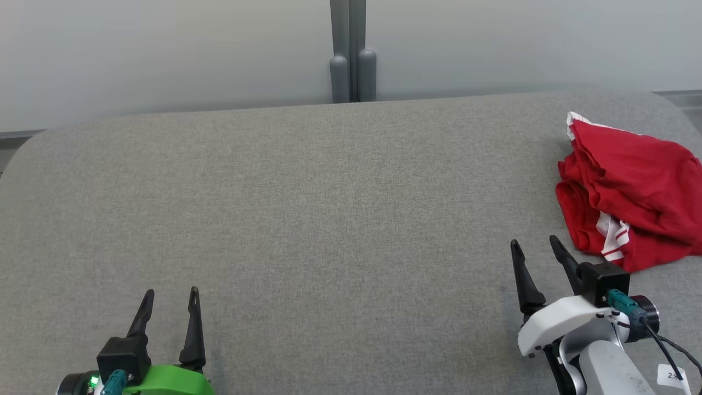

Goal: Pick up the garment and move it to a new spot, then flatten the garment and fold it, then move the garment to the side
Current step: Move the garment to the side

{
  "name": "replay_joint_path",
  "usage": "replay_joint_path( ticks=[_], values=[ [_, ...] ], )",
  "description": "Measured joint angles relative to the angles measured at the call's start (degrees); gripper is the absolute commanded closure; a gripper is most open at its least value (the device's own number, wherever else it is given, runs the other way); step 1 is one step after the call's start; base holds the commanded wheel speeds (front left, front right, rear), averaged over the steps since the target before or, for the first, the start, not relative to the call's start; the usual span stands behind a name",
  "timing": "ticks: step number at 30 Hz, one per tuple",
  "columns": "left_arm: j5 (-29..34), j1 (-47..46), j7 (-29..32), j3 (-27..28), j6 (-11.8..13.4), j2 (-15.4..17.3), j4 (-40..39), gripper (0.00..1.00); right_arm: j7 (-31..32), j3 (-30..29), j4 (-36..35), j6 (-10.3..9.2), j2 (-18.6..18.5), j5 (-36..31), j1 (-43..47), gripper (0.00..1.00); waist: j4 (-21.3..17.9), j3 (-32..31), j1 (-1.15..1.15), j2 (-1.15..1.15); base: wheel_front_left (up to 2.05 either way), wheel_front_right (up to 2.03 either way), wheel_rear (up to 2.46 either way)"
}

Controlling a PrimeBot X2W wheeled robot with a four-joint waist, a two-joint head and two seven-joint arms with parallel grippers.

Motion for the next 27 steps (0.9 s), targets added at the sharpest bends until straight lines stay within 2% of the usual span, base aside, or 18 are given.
replay_joint_path(
  ticks=[7,27],
  values=[
    [-0.2,0.4,0.0,1.1,0.1,-0.2,0.7,0.00,0.0,1.9,-1.4,0.00,0.6,-0.7,1.7,0.00,0.6,-2.9,0.00,0.00,0.00,0.00,0.00],
    [-1.3,0.4,0.0,1.6,-0.3,-0.3,0.6,0.00,0.0,-2.7,-2.9,0.00,1.0,-4.8,2.3,0.00,0.6,-3.3,0.00,0.00,0.00,0.00,0.00]
  ],
)
